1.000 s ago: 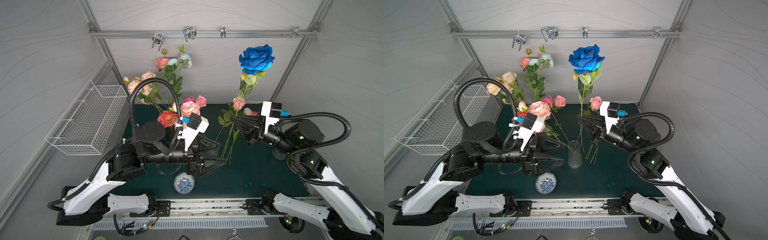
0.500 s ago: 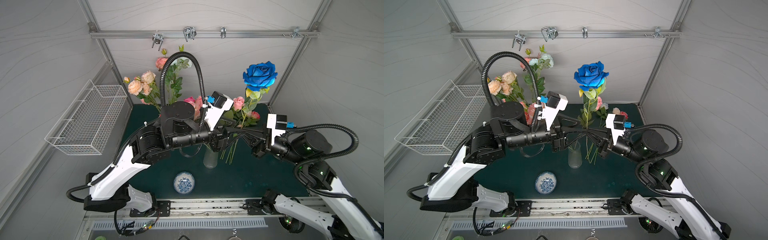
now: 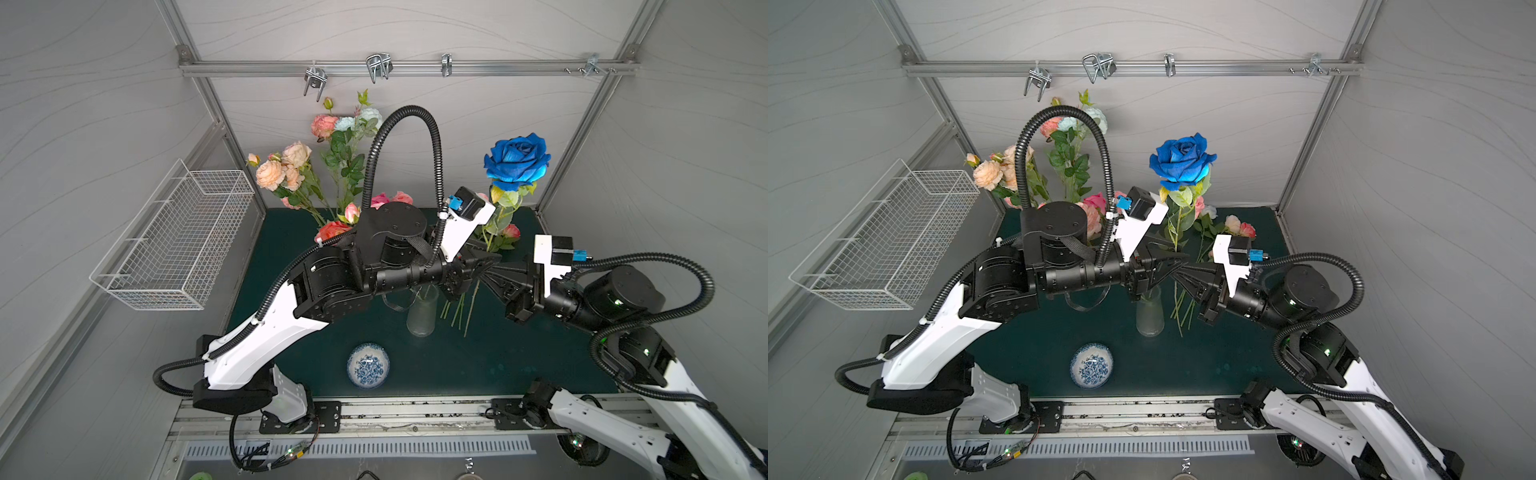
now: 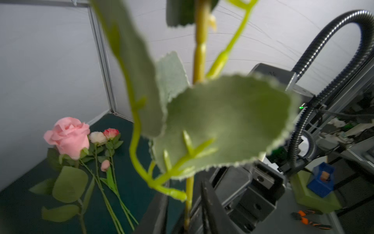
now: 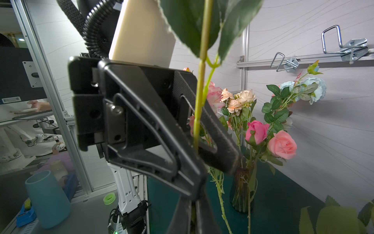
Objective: Arrange flowers in a vase
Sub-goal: Pass the flower.
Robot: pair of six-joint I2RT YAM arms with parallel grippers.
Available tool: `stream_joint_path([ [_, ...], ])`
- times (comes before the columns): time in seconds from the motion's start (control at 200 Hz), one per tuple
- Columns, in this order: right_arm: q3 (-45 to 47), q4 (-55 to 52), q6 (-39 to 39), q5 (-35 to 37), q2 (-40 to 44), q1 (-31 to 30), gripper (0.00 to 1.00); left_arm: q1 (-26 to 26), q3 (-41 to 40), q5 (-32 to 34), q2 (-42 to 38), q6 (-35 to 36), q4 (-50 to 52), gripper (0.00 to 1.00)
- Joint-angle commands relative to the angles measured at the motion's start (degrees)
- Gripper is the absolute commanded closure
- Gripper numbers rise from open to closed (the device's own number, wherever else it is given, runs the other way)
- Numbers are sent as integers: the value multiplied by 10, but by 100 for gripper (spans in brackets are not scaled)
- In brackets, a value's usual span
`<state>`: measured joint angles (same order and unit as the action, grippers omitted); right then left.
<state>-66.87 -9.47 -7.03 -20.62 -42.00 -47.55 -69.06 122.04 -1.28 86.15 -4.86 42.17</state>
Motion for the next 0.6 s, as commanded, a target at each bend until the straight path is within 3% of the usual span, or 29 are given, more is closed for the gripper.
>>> stream_joint_path([
  [0.0,5,-5,2,5,2,-3,100,-6,26,24,1,23,-9,81],
  [0.155,7,-12,4,19,4,-3,100,-14,26,41,0,37,-15,100],
  [0.245,6,-23,8,37,12,-3,67,-27,30,69,5,58,-16,100],
  [0.34,16,-30,15,83,42,-3,47,-45,47,121,13,93,-12,100],
  [0.595,24,-76,28,168,146,-3,40,-64,84,221,23,159,-16,100],
])
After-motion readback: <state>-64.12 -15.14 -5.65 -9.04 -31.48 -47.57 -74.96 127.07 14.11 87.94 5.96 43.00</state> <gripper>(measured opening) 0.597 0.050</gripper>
